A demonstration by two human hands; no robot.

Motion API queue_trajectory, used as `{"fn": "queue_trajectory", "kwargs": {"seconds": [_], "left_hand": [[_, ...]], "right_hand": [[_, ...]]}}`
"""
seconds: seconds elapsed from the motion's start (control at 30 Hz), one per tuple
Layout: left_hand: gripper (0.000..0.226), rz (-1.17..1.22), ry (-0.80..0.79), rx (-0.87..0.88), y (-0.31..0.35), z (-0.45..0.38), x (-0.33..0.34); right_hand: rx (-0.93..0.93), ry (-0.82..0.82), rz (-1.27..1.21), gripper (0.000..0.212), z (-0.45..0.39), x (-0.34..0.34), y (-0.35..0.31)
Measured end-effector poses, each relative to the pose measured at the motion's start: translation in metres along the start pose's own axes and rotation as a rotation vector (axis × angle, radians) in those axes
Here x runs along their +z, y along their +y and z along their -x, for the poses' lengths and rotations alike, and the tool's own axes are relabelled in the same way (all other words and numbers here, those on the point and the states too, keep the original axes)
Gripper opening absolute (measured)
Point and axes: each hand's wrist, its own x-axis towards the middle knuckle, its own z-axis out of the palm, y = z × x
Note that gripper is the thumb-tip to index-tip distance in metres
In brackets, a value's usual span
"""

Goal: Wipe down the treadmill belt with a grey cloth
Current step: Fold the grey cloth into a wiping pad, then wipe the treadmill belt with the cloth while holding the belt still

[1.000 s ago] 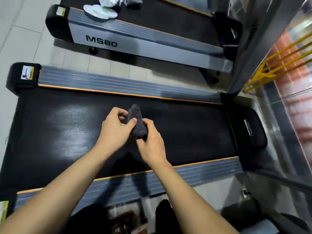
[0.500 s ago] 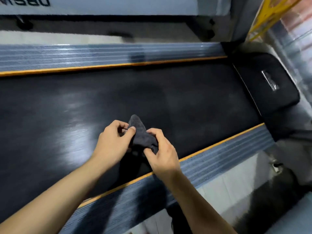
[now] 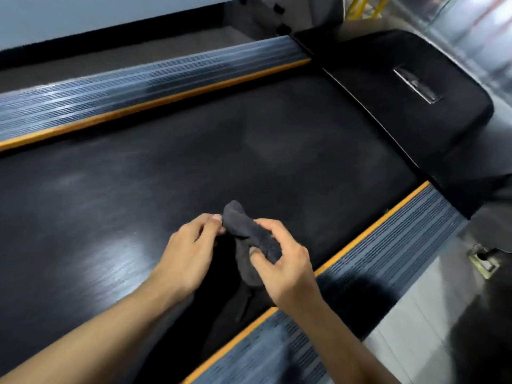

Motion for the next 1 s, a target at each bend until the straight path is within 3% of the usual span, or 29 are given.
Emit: {"fn": "queue_trajectory", "kwargs": {"seconds": [0.1, 0.2, 0.4, 0.63, 0.7, 0.8, 1.0], "left_hand": [[0.037, -0.158, -0.032, 0.148, 0.016, -0.045, 0.047], [0.057, -0.481, 0.002, 0.296, 0.024, -0.097, 0.086], [0.062, -0.934, 0.137, 0.502, 0.048, -0.219, 0.125], [0.071, -1.149, 0.16, 0.436, 0.064, -0.338, 0.134], [0.068, -1.156, 0.187, 0.402, 0.05, -0.343, 0.138], [0.066, -1.125, 0.172, 0.388, 0.049, -0.344, 0.137], [0.065, -1.1, 0.151, 0.375, 0.057, -0.341, 0.137]], "right_hand": [[0.034, 0.075, -0.06, 0.034, -0.041, -0.04, 0.029], [0.069, 0.147, -0.078, 0.033, -0.087, -0.077, 0.056], [0.022, 0.345, 0.156, 0.036, -0.198, -0.154, 0.08], [-0.2, 0.553, 0.592, 0.048, -0.318, -0.202, 0.099], [-0.202, 0.471, 0.633, 0.052, -0.337, -0.19, 0.118], [-0.158, 0.189, 0.775, 0.057, -0.345, -0.159, 0.146], [-0.301, 0.139, 0.8, 0.053, -0.367, -0.181, 0.147]]}}
